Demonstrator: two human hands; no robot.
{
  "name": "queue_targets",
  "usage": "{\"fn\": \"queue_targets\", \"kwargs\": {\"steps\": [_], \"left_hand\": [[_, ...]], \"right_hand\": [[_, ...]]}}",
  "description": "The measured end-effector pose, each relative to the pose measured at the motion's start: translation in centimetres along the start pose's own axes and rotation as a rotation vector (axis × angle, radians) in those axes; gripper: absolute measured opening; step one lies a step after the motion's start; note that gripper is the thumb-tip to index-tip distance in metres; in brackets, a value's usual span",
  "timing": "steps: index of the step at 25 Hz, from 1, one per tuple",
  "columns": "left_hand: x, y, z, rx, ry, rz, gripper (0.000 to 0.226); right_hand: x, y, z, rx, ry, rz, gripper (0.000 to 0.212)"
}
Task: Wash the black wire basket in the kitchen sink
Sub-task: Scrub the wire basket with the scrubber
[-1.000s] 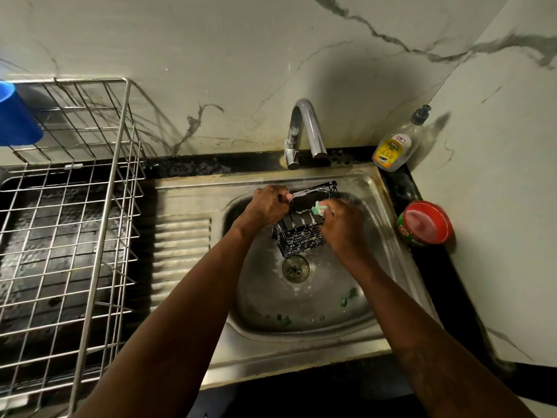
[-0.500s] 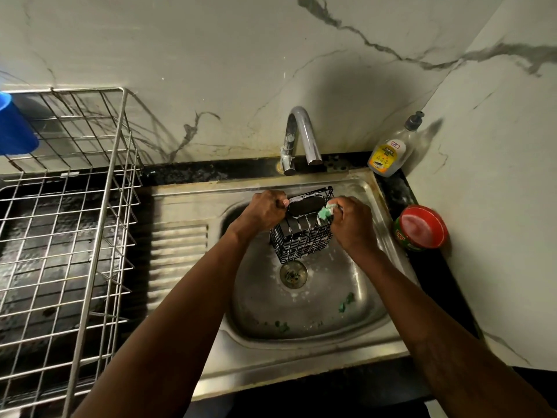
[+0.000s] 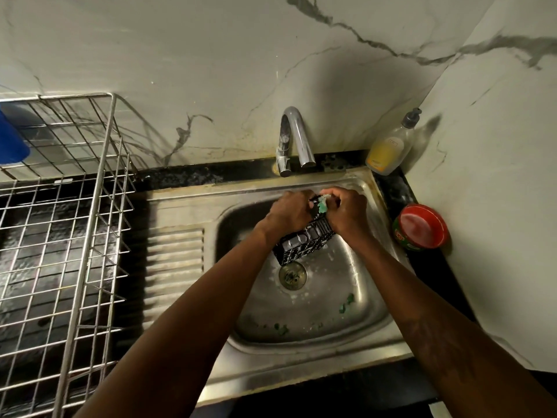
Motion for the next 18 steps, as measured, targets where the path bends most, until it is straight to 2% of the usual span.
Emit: {"fn": "queue_targets", "kwargs": {"steps": [4,8,11,14,18], "left_hand": [[0.9,-2.0,1.0,0.032,-0.002,-0.034,0.011],[0.5,0.1,0.1,-0.056,0.019,-0.335,0.015],[-0.6,3.2,-0.8,-0.131,-0.112,-0.504,0.029],[-2.1,6.8,-2.0,-0.138,-0.277,-0.587,0.045],[-1.6,7.7,-3.1,-0.111,-0.354,-0.72,0.053]], "right_hand": [[-1.3,-1.1,-0.1,0.067,0.022,0.039,0.018],[-1.7,-0.4,0.2,0.096,0.036,0.136,0.02],[-2.0,-0.3,0.9,0.158,-0.021,0.206,0.024],[-2.5,-1.0,1.0,0.167,-0.102,0.128,0.032],[1.4,1.0,-0.6,0.093,0.023,0.107,0.028]]}}
Point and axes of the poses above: each hand's wrist, its own z-axis towards the middle knuckle, its own x-axis out of the palm, y = z × x, the point moved 10 cm from there along z, towards the middle knuckle, and after that the axes turned 9 degrees about -x, right-handed, at the moved point
